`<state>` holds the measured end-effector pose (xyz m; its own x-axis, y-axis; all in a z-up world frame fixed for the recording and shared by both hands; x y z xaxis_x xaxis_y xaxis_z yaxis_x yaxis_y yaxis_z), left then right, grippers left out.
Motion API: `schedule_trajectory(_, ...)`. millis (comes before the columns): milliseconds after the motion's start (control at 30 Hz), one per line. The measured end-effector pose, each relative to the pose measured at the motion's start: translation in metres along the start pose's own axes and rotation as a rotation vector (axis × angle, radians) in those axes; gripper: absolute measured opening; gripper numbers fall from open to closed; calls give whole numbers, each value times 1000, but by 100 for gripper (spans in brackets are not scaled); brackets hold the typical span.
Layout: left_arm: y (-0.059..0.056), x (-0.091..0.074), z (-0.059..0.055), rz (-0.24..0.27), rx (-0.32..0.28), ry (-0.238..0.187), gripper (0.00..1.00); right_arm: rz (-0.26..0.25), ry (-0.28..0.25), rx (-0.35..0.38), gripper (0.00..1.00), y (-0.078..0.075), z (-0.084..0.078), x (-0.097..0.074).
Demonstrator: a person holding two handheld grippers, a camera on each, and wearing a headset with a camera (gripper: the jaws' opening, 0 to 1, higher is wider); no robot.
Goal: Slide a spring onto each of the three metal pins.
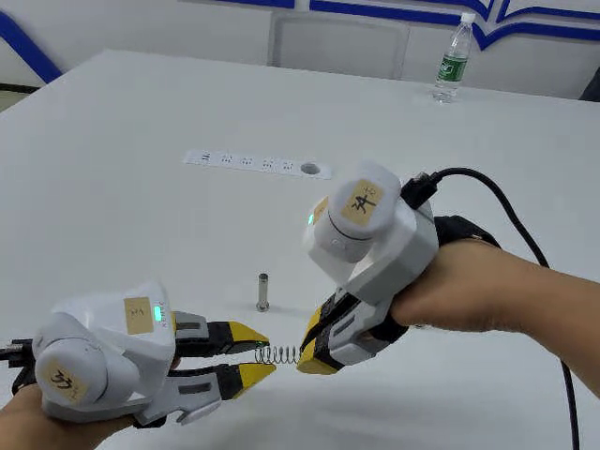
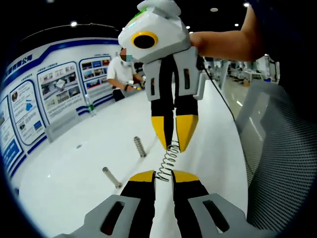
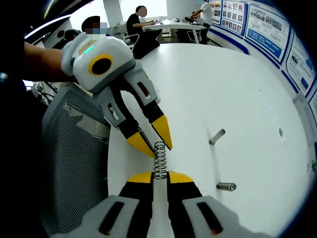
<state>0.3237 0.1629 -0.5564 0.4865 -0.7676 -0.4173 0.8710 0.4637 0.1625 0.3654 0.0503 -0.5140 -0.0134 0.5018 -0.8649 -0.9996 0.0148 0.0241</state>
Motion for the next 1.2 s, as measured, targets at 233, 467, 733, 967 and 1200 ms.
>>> schedule_trajectory(233, 2, 0, 1, 2, -35, -12, 12, -33, -65, -13, 11, -1, 12, -11)
schedule_trajectory(467, 5, 1, 3, 11, -70, -30, 11, -58, -125, -29, 11, -2, 21, -16)
schedule_trajectory(733, 6, 1, 6, 12, -76, -39, 11, -66, -161, -45, 11, -1, 30, -18)
schedule_trajectory(967, 5, 5, 9, -3, -67, -41, 11, -68, -179, -64, 11, 2, 38, -16)
schedule_trajectory(1200, 5, 4, 10, 4, -69, -46, 12, -75, -175, -74, 11, 0, 38, -18)
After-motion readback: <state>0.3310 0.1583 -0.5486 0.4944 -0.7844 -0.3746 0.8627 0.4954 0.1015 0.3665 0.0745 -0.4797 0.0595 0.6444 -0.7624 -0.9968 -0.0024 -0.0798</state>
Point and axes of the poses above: the centre of the closed fingertips' face, and the gripper's own axes: x roughly forward along the fingers, y roughly to its left, z roughly out of its top, the point moved 8 cm from there along -x, roughly backward along the fingers, and after that the axes turned 3 degrees about -z, right-handed, at the moved point
